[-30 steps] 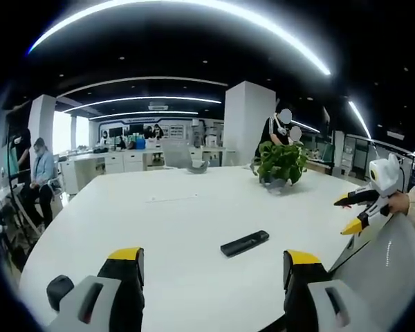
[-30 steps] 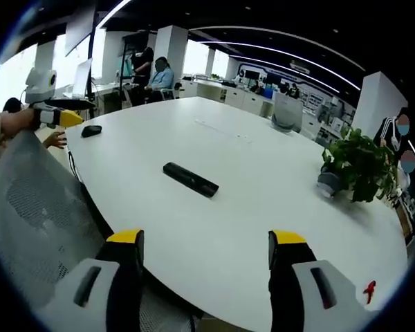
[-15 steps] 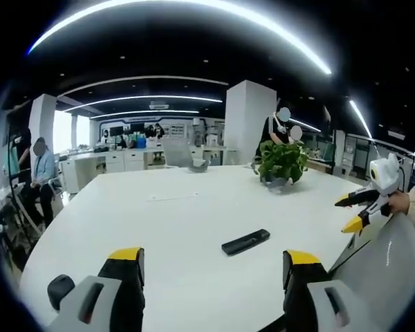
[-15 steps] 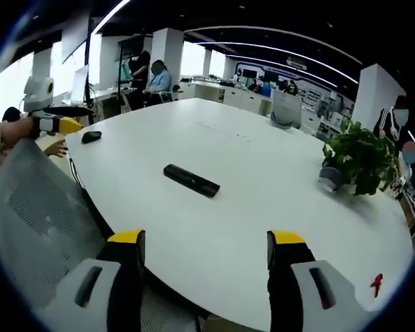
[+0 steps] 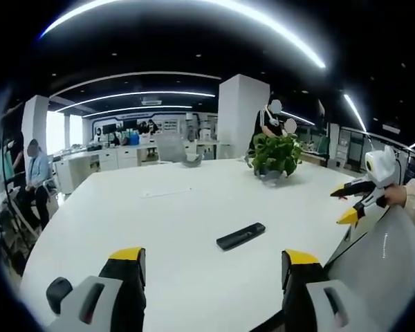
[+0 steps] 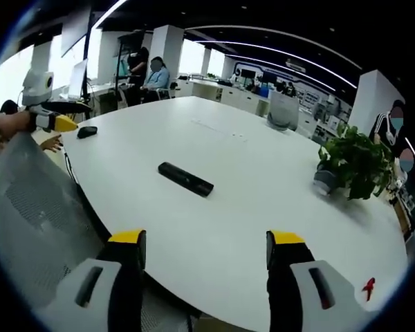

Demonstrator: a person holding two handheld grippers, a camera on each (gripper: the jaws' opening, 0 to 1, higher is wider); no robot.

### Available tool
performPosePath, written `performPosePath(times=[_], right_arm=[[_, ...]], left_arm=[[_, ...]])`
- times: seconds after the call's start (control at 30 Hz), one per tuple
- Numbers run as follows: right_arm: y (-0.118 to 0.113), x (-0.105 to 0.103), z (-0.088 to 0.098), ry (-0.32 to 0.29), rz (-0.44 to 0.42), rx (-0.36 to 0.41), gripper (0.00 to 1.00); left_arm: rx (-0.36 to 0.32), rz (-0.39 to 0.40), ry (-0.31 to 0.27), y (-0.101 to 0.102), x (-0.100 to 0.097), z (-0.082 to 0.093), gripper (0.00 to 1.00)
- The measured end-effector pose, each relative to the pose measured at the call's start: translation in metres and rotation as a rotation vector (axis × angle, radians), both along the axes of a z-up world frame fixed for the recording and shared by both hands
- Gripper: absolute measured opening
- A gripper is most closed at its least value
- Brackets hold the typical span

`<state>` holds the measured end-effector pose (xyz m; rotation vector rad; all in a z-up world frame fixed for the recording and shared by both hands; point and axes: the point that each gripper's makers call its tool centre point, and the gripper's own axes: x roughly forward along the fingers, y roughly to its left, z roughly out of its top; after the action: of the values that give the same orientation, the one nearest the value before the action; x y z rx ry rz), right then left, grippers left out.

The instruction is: Press the specified remote control buttons in sequence, fully releasing each button before pressing the next.

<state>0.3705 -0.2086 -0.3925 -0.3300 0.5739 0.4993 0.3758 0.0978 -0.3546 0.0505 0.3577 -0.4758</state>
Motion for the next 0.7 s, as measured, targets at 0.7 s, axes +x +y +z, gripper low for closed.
performPosePath(times=[0.7], right_arm=[[0.017, -0.004, -0.001, 0.019, 0.087, 0.048, 0.72]], left_arm=[[-0.019, 0.077, 0.006, 0.014, 0.004, 0.001, 0.82]])
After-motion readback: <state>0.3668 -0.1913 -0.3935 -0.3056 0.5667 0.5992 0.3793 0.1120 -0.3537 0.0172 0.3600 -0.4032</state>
